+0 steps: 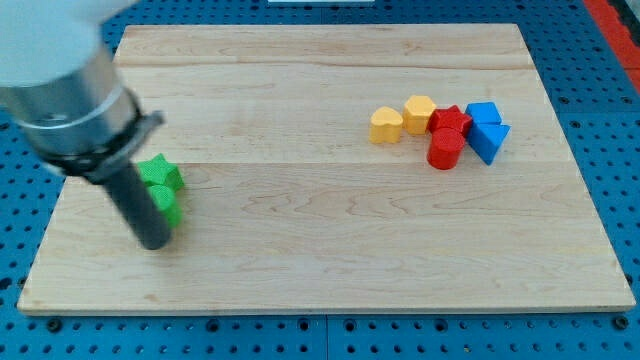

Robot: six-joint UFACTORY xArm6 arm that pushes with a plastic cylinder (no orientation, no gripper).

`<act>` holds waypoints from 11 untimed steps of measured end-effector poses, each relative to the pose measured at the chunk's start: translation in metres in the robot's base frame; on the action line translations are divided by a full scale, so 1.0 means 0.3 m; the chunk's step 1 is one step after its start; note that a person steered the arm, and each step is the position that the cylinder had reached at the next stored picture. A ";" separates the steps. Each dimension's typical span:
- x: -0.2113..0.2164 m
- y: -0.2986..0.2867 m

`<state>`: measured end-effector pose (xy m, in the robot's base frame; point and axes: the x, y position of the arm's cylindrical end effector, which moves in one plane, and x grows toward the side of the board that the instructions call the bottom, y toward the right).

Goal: Push green blocks slightly towards up

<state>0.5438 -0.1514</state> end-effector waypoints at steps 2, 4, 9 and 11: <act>0.021 -0.235; 0.048 -0.413; -0.250 -0.237; -0.399 -0.091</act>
